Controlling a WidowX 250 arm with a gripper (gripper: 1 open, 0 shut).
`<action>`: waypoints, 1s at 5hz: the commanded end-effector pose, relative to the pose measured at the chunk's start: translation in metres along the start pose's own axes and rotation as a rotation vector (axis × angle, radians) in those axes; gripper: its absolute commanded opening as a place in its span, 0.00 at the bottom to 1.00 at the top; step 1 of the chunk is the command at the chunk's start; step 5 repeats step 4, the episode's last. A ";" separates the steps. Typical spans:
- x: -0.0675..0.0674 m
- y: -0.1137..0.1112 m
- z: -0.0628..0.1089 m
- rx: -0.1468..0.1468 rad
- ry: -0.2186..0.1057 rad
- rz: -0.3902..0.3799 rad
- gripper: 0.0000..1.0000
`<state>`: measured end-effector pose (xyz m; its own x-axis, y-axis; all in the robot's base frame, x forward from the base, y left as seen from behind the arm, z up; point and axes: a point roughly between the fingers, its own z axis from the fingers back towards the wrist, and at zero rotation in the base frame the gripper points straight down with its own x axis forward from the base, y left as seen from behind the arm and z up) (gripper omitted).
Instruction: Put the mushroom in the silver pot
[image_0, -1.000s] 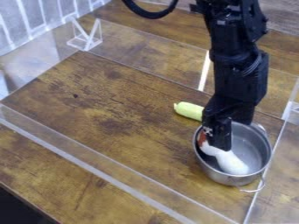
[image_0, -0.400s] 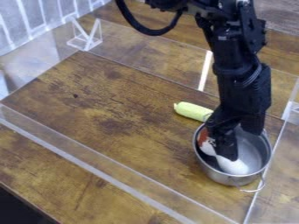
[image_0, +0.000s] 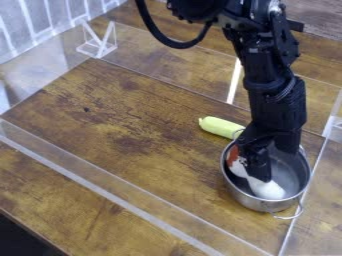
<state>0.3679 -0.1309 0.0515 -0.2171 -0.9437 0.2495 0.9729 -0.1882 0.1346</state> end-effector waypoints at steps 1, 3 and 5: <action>-0.001 0.025 0.021 0.090 0.000 0.059 1.00; 0.007 0.042 0.021 0.130 -0.025 0.193 0.00; 0.004 0.038 0.022 0.129 -0.068 0.211 0.00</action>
